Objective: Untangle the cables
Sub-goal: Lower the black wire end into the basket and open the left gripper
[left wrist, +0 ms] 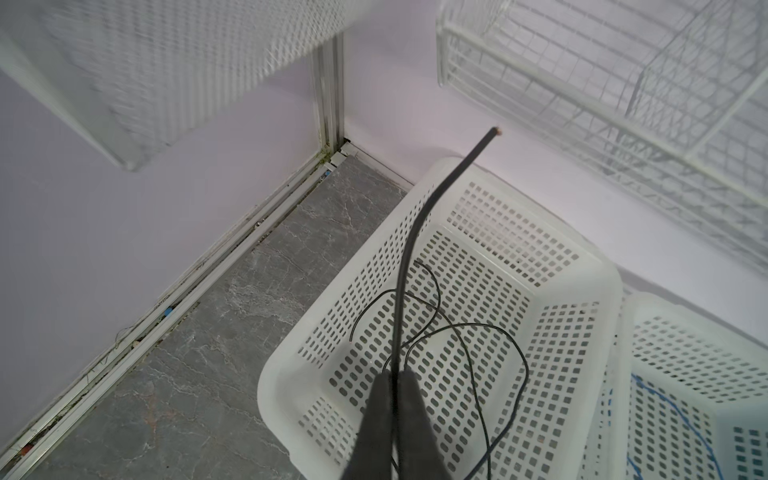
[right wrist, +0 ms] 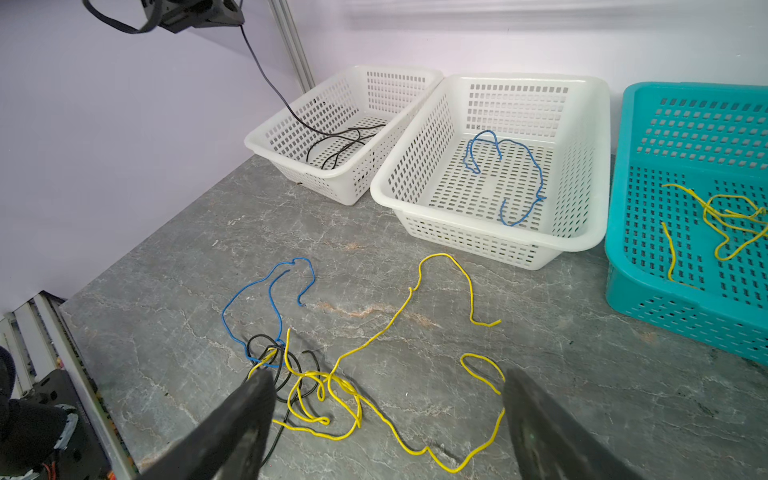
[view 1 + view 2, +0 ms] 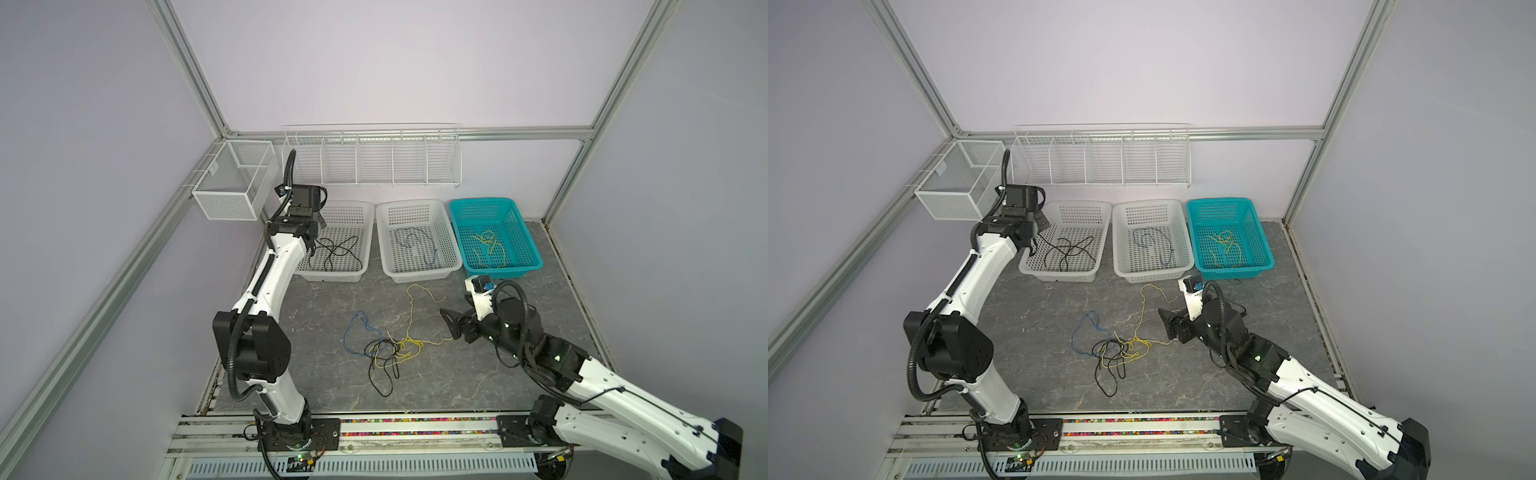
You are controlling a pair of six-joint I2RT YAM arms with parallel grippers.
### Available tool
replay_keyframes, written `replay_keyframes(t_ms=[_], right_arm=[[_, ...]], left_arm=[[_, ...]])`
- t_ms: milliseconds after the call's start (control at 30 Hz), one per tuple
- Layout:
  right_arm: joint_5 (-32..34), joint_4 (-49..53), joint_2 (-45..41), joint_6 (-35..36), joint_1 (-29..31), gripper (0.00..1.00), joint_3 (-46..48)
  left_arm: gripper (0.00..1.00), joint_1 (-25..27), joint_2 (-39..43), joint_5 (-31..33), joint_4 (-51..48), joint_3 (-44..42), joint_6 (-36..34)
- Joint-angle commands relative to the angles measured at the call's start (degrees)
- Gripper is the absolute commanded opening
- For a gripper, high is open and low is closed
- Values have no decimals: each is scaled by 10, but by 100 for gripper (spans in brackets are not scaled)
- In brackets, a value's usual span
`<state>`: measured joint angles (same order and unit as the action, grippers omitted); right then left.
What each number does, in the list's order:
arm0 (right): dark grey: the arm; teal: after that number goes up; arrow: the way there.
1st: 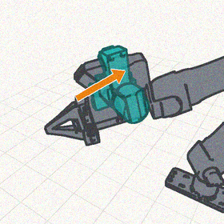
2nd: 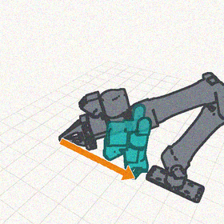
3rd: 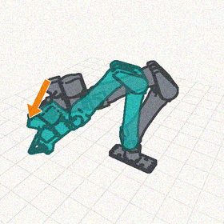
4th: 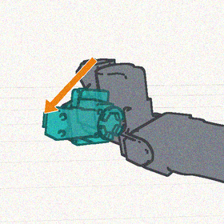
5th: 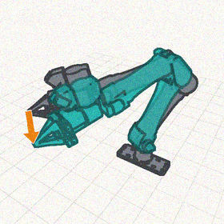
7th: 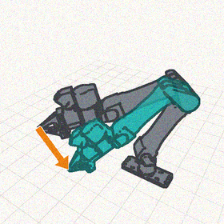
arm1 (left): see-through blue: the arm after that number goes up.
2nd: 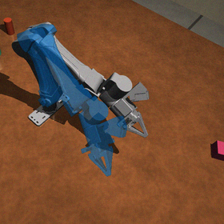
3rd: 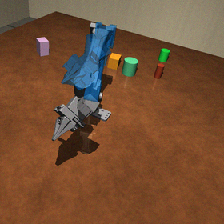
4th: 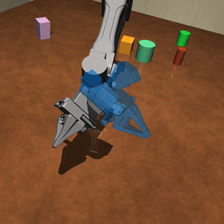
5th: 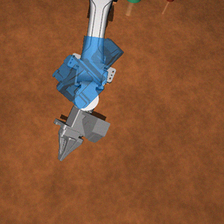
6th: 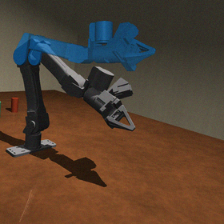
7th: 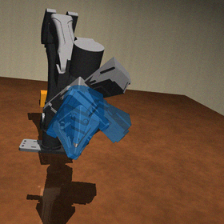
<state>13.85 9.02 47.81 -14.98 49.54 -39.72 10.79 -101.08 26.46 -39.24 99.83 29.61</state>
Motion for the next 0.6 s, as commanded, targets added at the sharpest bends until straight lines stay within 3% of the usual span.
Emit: replay_keyframes(t_ms=[0,200,500,567], right_arm=[[-4,-23,1,1,0,88,7],[-5,-24,4,1,0,88,7],[-7,-25,9,3,1,88,7],[-9,-24,12,3,1,88,6]], left_arm=[[0,-1,-23,34,10,-6,-30],[0,30,-78,66,8,2,-73],[0,56,-161,55,-55,66,-88],[8,57,-161,50,-66,75,-94]])
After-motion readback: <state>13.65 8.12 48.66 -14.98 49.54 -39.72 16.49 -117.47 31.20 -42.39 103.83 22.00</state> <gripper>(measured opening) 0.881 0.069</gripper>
